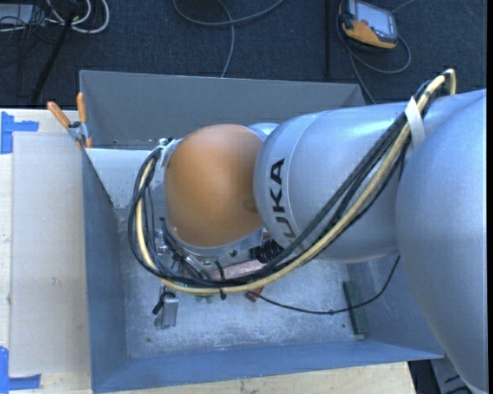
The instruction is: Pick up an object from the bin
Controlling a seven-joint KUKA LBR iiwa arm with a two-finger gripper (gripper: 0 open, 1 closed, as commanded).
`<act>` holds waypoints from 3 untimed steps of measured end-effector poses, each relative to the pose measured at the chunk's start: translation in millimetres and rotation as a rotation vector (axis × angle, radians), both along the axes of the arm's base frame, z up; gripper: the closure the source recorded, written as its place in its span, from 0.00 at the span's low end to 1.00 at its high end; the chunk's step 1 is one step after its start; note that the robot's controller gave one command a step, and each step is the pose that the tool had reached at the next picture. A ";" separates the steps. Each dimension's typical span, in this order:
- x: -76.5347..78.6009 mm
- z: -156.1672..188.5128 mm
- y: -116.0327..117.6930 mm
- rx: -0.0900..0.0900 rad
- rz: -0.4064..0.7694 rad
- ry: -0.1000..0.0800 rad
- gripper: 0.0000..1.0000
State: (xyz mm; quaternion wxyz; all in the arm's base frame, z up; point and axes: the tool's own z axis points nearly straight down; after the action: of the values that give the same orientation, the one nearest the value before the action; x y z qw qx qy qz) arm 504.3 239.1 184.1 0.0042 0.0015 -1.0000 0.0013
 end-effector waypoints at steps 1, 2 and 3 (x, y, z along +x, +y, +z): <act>2.2 4.4 -1.5 0.002 -0.006 -0.007 1.00; 98.4 -23.0 -43.0 0.001 0.064 -0.012 1.00; 106.7 -25.6 -107.4 -0.001 0.034 -0.008 1.00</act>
Offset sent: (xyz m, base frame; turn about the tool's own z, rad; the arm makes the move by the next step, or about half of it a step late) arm 0.0000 0.0000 0.0000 0.0000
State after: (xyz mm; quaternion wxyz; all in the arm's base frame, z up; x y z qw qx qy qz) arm 611.0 131.7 158.5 0.0002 0.0184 -0.9998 0.0019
